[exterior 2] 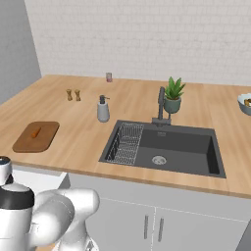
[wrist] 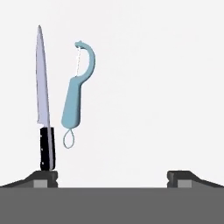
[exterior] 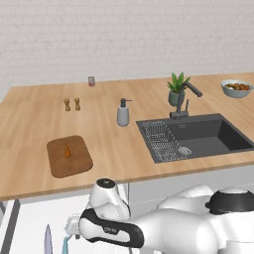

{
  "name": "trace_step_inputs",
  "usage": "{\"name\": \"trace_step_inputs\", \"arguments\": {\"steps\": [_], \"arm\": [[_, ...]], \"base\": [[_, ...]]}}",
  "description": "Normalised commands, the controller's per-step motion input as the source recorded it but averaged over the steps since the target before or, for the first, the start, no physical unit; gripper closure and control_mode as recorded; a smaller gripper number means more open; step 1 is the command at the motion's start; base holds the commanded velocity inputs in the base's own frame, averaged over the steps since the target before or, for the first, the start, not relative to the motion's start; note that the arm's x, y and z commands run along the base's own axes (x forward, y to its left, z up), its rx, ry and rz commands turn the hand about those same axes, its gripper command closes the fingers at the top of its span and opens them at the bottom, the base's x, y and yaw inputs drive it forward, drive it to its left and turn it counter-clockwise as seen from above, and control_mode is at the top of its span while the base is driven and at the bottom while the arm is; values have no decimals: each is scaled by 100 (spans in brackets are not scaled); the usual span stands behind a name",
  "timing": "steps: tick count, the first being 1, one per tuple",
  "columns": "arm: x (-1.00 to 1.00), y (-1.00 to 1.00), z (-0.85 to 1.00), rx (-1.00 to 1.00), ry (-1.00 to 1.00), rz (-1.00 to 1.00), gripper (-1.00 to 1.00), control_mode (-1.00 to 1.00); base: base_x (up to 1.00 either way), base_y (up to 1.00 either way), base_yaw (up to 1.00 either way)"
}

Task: Place the appropriate cutting tool for cutting the carrot skin on the cutting board.

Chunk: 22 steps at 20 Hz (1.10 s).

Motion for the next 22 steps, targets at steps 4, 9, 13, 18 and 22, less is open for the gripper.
{"name": "trace_step_inputs", "arguments": {"steps": [4, 9, 13, 18, 22], "arm": [[21, 26, -1, -6, 23, 0, -100, -100], [9, 23, -2, -9, 9, 0, -100, -100], [-37, 33, -19, -24, -1, 0, -100, -100], [-17, 33, -18, -23, 0, 0, -100, -100], [1, 3, -13, -7, -2, 0, -100, -100]], "base": [[0, 0, 0], [0, 0, 0], [0, 0, 0], [0, 0, 0], [0, 0, 0]]}}
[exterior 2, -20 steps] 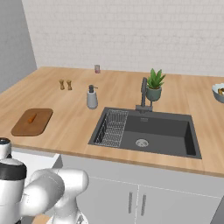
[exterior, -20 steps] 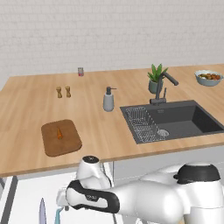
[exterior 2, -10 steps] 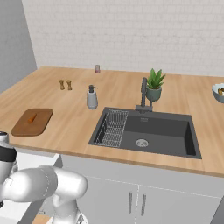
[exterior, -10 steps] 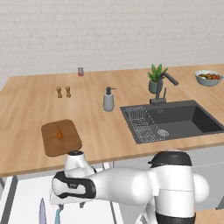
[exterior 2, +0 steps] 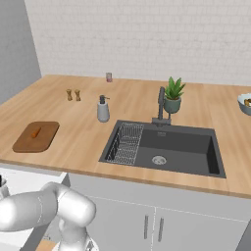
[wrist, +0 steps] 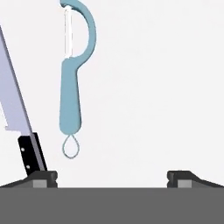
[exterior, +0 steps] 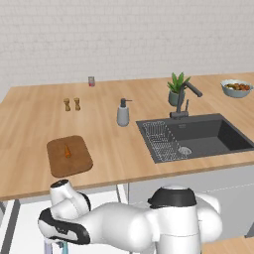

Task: Place the appropriate cutting tool for cutting the carrot skin on the cutting board.

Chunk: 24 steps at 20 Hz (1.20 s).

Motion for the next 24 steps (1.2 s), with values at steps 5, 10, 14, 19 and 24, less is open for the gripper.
{"name": "trace_step_inputs", "arguments": {"steps": [5, 10, 14, 19, 24], "arm": [[5, -1, -29, -2, -4, 0, -100, -100], [13, 0, -37, 0, 0, 0, -100, -100], [7, 3, -23, 0, -1, 0, -100, -100], [1, 23, -34, -1, 0, 0, -100, -100], [0, 28, -37, -1, 0, 0, -100, -100]], "base": [[0, 0, 0], [0, 0, 0], [0, 0, 0], [0, 0, 0], [0, 0, 0]]}}
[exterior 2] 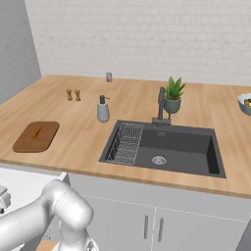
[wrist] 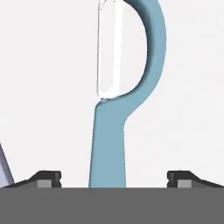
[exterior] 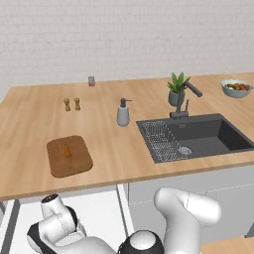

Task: Place the appropriate cutting tool for cutting the carrot skin on the cutting board.

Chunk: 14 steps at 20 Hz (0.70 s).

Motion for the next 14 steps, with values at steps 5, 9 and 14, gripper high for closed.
{"name": "trace_step_inputs", "arguments": {"steps": [5, 9, 14], "arm": [[0, 4, -20, 0, -6, 0, -100, -100], [-17, 0, -41, 0, -6, 0, 100, -100], [-45, 0, -24, 3, -20, 0, 100, -100]], "base": [[0, 0, 0], [0, 0, 0], [0, 0, 0]]}}
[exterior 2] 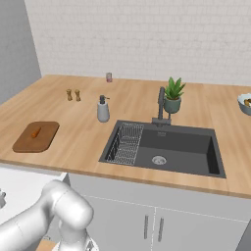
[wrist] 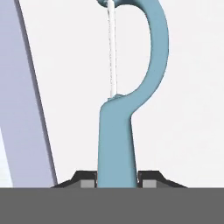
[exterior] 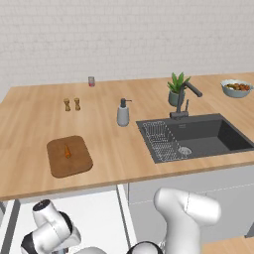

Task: Place the appropriate cutting tool for cutting the carrot skin on the cutting board.

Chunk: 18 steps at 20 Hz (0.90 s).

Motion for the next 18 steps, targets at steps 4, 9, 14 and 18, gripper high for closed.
{"name": "trace_step_inputs", "arguments": {"steps": [4, 9, 14, 18], "arm": [[-78, -14, 53, 18, -18, 0, 100, -100], [-85, -51, 100, 21, -8, 0, 100, -100], [-31, -62, 100, 17, -2, -2, 100, -100], [0, -75, 100, 13, -6, 0, 100, -100]], "base": [[0, 0, 0], [0, 0, 0], [0, 0, 0], [0, 0, 0]]}}
